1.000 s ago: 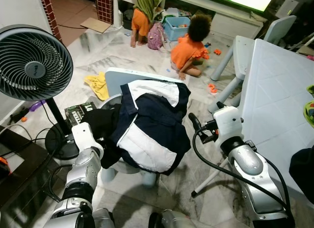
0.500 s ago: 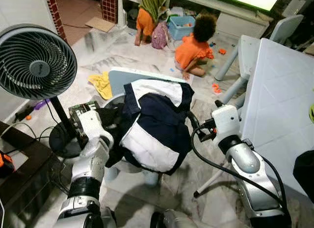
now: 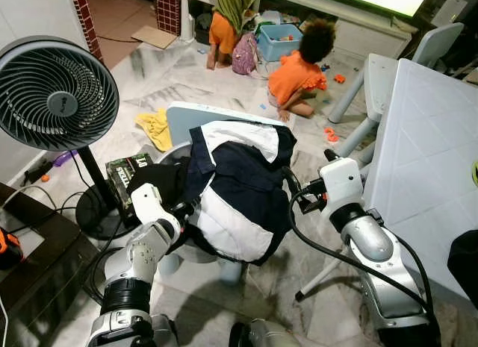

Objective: Hang hanger

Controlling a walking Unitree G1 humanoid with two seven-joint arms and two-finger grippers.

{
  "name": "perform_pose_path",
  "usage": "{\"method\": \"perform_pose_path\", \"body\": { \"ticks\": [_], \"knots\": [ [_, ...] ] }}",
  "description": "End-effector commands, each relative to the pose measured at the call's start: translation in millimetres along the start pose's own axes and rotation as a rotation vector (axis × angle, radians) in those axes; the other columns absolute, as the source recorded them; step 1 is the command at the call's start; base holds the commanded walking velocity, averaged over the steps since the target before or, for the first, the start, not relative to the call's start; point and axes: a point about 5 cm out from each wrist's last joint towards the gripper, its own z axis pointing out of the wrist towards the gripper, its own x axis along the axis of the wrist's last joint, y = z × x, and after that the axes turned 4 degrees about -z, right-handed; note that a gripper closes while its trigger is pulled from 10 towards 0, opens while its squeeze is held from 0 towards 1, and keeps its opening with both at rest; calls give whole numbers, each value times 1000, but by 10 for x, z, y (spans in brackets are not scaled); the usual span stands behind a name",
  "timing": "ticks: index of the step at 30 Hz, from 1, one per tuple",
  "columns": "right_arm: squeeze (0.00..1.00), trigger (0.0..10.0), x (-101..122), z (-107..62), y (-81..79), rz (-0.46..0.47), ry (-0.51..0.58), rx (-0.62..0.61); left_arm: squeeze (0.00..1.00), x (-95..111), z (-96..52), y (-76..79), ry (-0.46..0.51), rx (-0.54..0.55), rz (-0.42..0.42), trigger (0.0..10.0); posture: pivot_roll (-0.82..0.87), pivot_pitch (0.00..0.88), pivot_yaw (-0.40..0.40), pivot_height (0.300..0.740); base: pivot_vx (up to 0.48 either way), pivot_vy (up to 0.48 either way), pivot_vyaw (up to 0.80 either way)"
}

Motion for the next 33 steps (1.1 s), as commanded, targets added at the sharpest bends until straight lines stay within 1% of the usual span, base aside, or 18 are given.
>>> {"method": "perform_pose_path", "body": {
  "ticks": [1, 2, 3, 4, 5, 6, 7, 10, 15, 16, 17, 18, 23, 33],
  "knots": [
    [0, 10000, -14, 0, 23, -18, -5, -2, 0, -31, 33, -40, -37, 0, -42, 235, -68, 106, -132, 740, 0, 0, 0],
    [0, 10000, -14, 0, 23, -18, -5, -2, 0, -31, 33, -40, -37, 0, -42, 235, -68, 106, -132, 740, 0, 0, 0],
    [0, 10000, -16, -2, 32, -19, -5, -3, 0, -18, 41, -48, -41, 3, -66, 0, -68, 106, -132, 740, 0, 0, 0],
    [0, 10000, -18, -5, 39, -20, -5, -4, 0, -9, 45, -46, -42, 2, -91, 0, -72, 107, -131, 740, 0, 0, 0],
    [0, 10000, -21, -7, 44, -21, -6, -5, 0, 1, 52, -49, -39, 7, -121, 4314, -72, 107, -131, 740, 0, 0, 0],
    [0, 10000, -23, -6, 45, -21, -7, -5, 0, 6, 49, -49, -37, 10, -148, 7490, -72, 107, -131, 740, 0, 0, 0],
    [0, 10000, -26, -3, 35, -22, -7, -4, 0, 9, 46, -48, -33, 6, -168, 10000, -73, 107, -130, 740, 0, 0, 0],
    [0, 10000, -25, -1, 23, -22, -6, -2, 0, 26, 47, -52, -9, 3, -167, 10000, -73, 107, -130, 740, 0, 0, 0],
    [0, 10000, -21, 0, 11, -25, -4, 3, 0, 41, 77, -80, -13, 5, -187, 10000, -73, 107, -130, 740, 0, 0, 0],
    [0, 10000, -18, 2, 17, -31, -3, 4, 0, 67, 102, -77, -10, 2, -190, 2431, -79, 106, -137, 740, 0, 0, 0],
    [0, 10000, -18, 2, 17, -31, -3, 4, 0, 67, 102, -77, -10, 2, -190, 2431, -79, 106, -137, 740, 0, 0, 0],
    [0, 10000, -16, 3, 24, -33, -2, 3, 0, 81, 110, -68, -7, 1, -192, 0, -79, 106, -137, 740, 0, 0, 0],
    [0, 10000, -19, 4, 41, -38, -3, -3, 0, 100, 116, -48, 2, 8, -183, 0, -81, 104, -134, 740, 0, 0, 0],
    [0, 10000, -15, 29, 32, -40, 3, -3, 0, 156, 144, -103, 30, 40, -146, 0, -80, 96, -132, 740, 0, 0, 0]
  ]
}}
